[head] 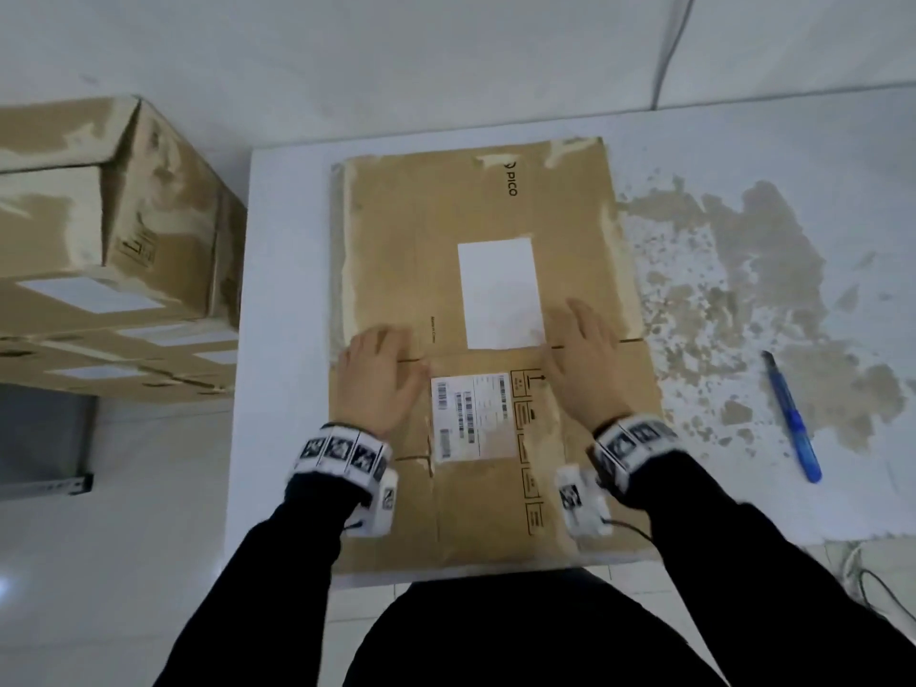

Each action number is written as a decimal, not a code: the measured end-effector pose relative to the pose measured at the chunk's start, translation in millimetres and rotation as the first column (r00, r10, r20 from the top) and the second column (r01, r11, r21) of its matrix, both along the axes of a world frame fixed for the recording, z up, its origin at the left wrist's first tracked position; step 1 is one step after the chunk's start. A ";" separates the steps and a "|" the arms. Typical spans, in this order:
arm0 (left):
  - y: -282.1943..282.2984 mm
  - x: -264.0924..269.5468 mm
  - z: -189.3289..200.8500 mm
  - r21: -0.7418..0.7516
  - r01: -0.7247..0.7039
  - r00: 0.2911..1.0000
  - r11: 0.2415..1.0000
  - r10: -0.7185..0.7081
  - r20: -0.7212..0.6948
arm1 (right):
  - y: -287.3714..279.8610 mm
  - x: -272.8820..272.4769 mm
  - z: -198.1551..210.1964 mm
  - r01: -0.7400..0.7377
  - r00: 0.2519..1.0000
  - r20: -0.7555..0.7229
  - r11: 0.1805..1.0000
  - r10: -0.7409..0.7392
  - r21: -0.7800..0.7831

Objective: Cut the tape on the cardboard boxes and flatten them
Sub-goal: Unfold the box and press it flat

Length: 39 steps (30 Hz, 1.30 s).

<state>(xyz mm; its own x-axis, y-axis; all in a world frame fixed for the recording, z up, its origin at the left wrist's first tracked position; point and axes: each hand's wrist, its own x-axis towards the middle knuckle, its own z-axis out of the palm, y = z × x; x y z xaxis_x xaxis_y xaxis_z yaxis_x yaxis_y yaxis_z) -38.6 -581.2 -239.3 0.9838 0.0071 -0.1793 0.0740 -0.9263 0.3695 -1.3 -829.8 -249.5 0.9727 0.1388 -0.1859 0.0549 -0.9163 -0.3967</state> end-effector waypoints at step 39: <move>-64.9 55.3 66.1 -0.488 -0.560 0.759 0.669 0.650 0.020 | -174.8 44.4 68.5 0.440 0.889 -0.070 0.801 -0.453 0.407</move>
